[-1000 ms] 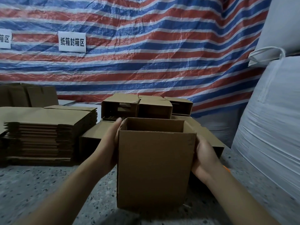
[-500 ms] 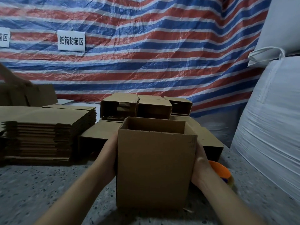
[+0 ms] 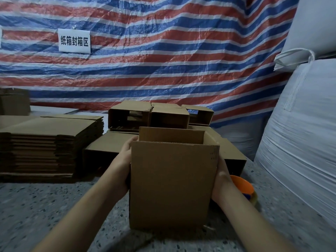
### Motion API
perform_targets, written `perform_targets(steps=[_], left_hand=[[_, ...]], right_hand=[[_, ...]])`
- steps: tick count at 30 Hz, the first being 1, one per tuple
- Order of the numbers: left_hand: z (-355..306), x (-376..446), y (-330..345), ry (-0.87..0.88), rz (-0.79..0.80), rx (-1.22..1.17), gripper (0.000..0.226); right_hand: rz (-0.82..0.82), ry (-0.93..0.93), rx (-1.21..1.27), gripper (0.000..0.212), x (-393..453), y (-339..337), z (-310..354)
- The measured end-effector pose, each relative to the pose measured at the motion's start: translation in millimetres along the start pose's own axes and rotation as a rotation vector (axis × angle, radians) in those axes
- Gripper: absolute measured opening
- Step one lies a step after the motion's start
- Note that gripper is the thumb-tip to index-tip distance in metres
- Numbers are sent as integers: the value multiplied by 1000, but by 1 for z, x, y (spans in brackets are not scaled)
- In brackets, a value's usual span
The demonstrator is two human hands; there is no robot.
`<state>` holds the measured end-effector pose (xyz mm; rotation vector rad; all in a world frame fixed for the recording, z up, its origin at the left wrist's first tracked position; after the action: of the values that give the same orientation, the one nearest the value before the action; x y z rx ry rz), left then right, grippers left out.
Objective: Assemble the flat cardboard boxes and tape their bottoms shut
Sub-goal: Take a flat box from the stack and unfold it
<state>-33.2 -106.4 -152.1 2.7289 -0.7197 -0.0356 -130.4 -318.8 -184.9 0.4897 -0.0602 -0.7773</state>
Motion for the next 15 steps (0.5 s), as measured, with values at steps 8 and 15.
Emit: perform_targets(steps=[8, 15], left_hand=[[-10, -4, 1, 160, 103, 37, 20], [-7, -4, 2, 187, 156, 73, 14]], right_hand=[[46, -31, 24, 68, -3, 3, 4], [108, -54, -39, 70, -6, 4, 5]])
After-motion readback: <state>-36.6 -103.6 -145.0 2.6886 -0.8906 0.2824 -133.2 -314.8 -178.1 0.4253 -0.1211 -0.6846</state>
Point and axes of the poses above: each hand's wrist, its own x-axis towards the middle knuckle, its own y-axis out of the palm, z = x × y, the point moved 7 cm from there along x, towards the middle knuckle, and after that the axes turned 5 degrees about -z, right-handed, at the moved point
